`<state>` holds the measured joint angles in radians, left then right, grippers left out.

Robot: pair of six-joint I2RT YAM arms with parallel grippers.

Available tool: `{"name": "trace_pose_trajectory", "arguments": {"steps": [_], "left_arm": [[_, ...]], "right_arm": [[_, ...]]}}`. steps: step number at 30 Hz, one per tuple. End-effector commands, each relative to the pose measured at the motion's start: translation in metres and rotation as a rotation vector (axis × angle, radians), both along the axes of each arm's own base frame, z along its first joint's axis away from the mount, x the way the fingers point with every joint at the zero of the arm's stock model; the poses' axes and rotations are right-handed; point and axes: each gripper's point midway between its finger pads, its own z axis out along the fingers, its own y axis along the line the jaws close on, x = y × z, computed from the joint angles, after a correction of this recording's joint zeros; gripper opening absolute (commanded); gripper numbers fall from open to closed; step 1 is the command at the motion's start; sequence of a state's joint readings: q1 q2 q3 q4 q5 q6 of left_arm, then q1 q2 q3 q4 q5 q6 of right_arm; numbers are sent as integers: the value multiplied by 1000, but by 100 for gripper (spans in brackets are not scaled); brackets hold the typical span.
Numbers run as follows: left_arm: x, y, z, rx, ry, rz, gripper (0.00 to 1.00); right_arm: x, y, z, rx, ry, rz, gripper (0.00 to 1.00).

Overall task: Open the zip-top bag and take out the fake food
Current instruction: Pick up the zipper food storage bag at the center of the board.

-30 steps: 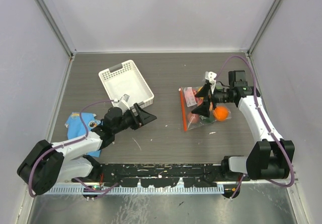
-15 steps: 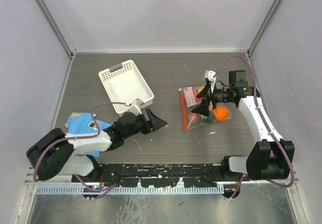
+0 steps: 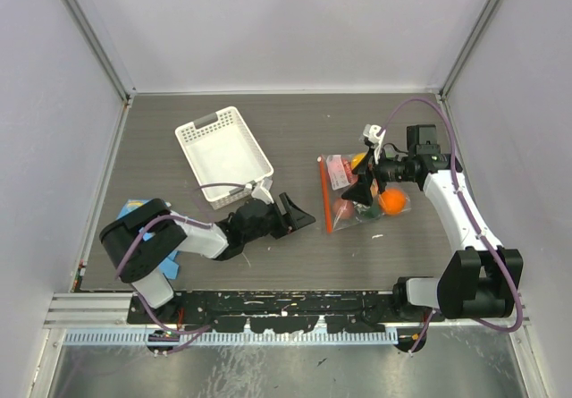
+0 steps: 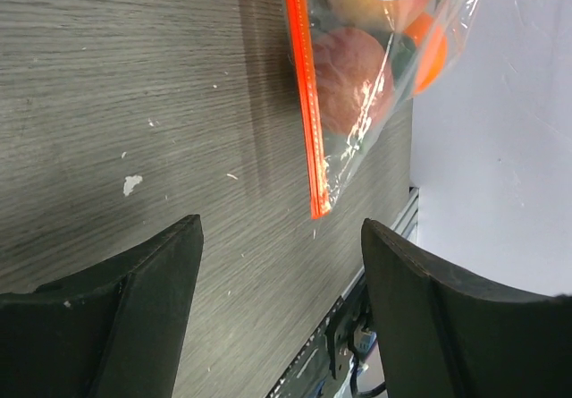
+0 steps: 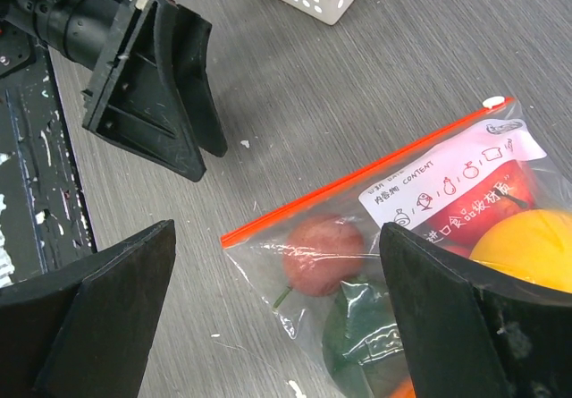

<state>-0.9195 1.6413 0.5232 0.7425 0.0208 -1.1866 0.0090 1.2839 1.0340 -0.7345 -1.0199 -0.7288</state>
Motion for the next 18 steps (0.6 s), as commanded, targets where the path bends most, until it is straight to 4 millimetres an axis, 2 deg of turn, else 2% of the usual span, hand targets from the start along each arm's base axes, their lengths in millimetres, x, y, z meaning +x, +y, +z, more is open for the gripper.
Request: {"name": "trace_pose_trajectory", "arguments": {"steps": [1, 18], "left_arm": [[15, -18, 27, -120, -48, 27, 71], [52, -36, 7, -122, -22, 154, 71]], "right_arm": [[7, -2, 15, -1, -49, -12, 100], [8, -5, 10, -31, -55, -18, 100]]}}
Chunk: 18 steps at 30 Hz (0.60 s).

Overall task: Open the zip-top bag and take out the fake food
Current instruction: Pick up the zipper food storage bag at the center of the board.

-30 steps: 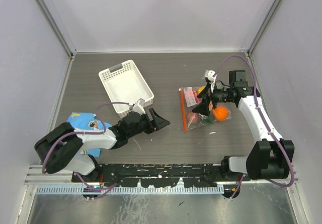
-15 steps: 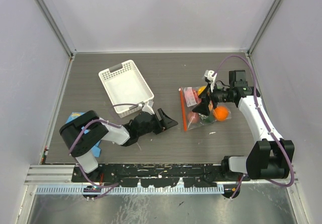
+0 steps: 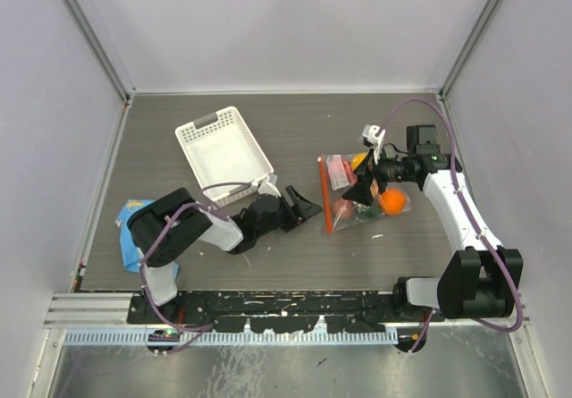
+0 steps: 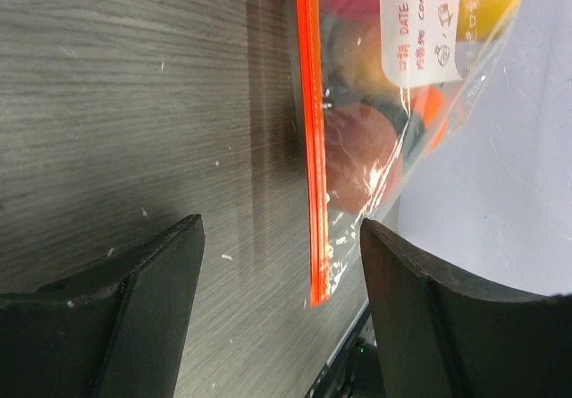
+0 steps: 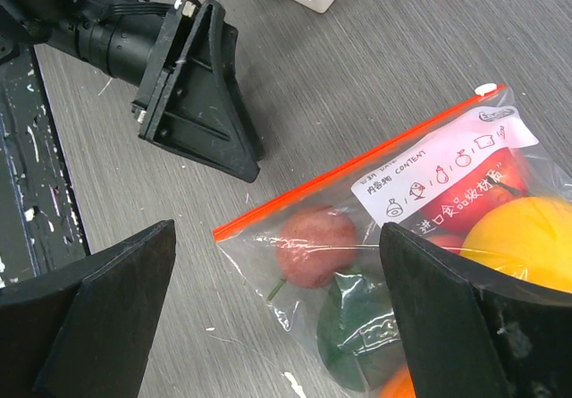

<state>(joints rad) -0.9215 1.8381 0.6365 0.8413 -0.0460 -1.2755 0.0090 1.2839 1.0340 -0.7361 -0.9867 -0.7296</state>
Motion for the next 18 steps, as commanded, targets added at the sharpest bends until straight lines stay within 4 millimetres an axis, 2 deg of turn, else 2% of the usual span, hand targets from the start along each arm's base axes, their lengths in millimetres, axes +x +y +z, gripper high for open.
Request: {"name": "trace_pose_trajectory", "arguments": {"steps": [1, 8, 12, 18], "left_arm": [[24, -11, 22, -69, -60, 74, 71], [44, -27, 9, -71, -31, 127, 69], [56, -27, 1, -38, -15, 182, 67], [70, -38, 1, -52, -23, 206, 52]], "right_arm": [[6, -2, 14, -6, -57, 0, 100], [6, -3, 15, -15, -61, -4, 100], [6, -3, 16, -17, -67, -5, 100], [6, -4, 16, -20, -69, -5, 100]]}}
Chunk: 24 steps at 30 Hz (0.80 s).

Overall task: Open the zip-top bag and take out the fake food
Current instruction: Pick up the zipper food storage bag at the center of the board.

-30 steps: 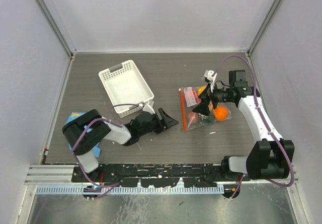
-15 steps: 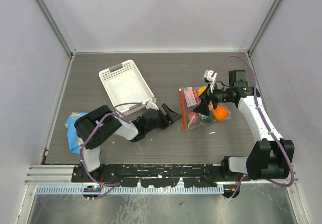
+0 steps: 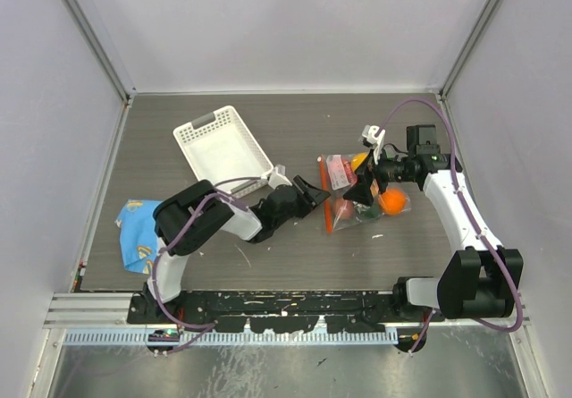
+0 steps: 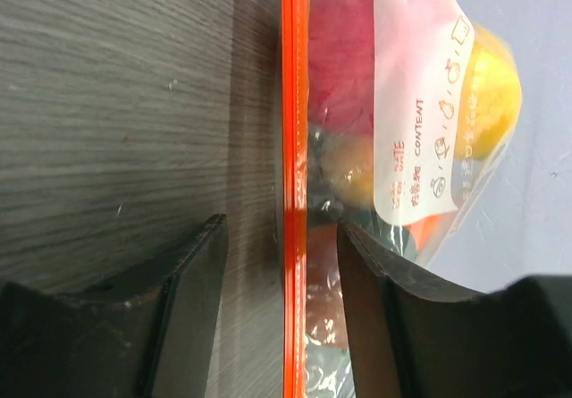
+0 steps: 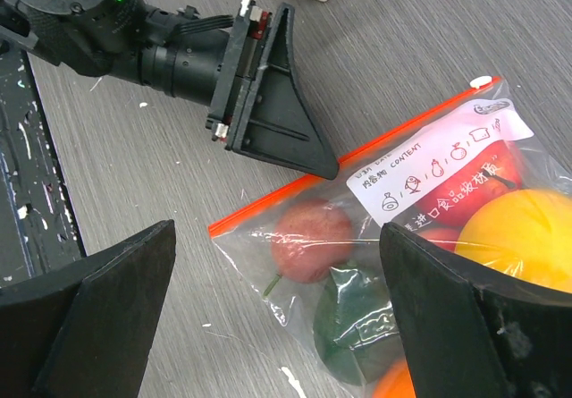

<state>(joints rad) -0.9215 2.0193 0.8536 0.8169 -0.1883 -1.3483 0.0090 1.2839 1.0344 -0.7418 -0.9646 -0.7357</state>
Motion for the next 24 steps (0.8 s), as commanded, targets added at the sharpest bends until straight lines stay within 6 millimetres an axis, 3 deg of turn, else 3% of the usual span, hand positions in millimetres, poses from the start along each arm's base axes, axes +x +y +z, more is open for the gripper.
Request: {"name": "trace_pose_trajectory", "arguments": {"steps": [1, 8, 14, 22, 24], "left_arm": [[17, -10, 6, -23, -27, 47, 49], [22, -25, 24, -53, -112, -2, 28], [21, -32, 36, -86, -158, -35, 0], [11, -24, 52, -92, -206, -61, 0], [7, -18, 54, -82, -212, -65, 9]], "right_arm": [[6, -1, 19, 0, -70, 4, 100], [5, -1, 18, -2, -68, 5, 100], [5, -1, 18, -1, -69, 9, 100], [1, 1, 18, 5, -71, 31, 100], [-1, 2, 17, 7, -73, 45, 100]]}}
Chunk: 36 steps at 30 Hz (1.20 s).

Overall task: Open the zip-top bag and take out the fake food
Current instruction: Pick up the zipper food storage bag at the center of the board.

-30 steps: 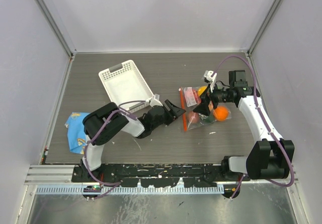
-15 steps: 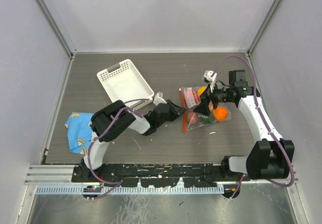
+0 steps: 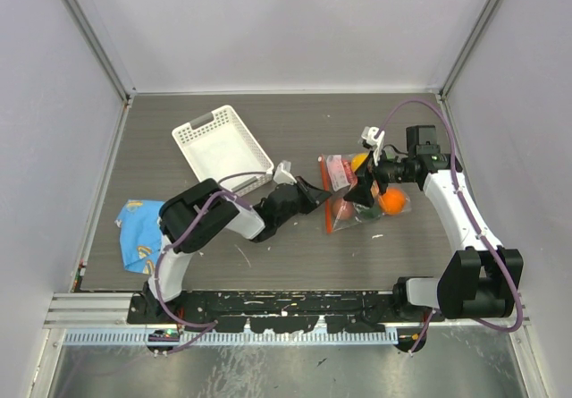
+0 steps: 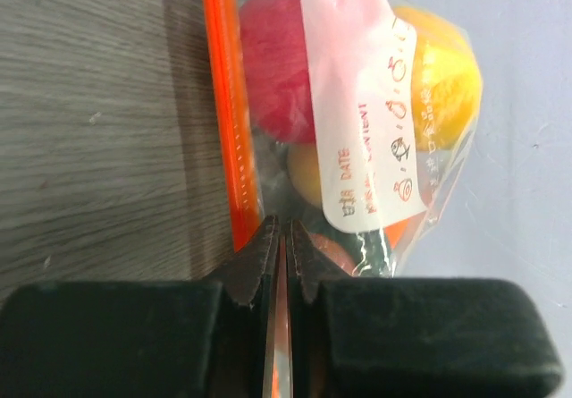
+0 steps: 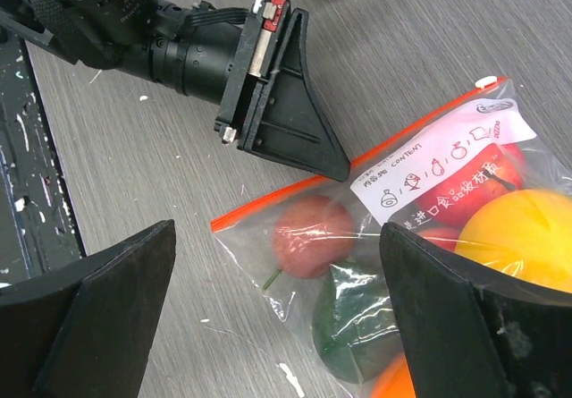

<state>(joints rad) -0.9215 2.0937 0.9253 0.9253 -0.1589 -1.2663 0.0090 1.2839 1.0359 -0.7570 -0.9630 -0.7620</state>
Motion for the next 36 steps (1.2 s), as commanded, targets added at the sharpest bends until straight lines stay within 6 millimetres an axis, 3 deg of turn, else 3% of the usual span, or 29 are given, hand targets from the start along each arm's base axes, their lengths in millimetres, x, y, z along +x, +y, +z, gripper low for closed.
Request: {"name": "trace_pose_trajectory", "arguments": {"steps": [1, 6, 14, 17, 21, 24, 27, 29, 34, 36], "left_arm": [[-7, 7, 41, -49, -97, -16, 14], [-25, 23, 36, -20, -74, -21, 27], [-52, 52, 50, 139, -129, -31, 31], [-61, 72, 47, 244, -152, -28, 31], [-70, 105, 41, 456, -192, -32, 33], [-73, 130, 49, 572, -264, -19, 36], [-70, 152, 66, 657, -374, 5, 50], [-68, 165, 82, 698, -459, 30, 66], [-63, 188, 101, 750, -562, 108, 99], [-62, 193, 106, 741, -582, 137, 98]], "right_arm": [[-1, 3, 17, 16, -70, 46, 100], [-24, 12, 4, -9, -157, 208, 100], [-67, 30, -36, -79, -398, 539, 100], [-65, 37, -48, -138, -444, 584, 100], [-38, 41, -66, -295, -482, 524, 100], [-26, 44, -78, -424, -520, 490, 100], [-24, 52, -79, -470, -557, 479, 100], [-22, 53, -78, -481, -564, 469, 99], [-23, 50, -90, -520, -594, 470, 95], [-20, 51, -93, -541, -618, 463, 93]]}}
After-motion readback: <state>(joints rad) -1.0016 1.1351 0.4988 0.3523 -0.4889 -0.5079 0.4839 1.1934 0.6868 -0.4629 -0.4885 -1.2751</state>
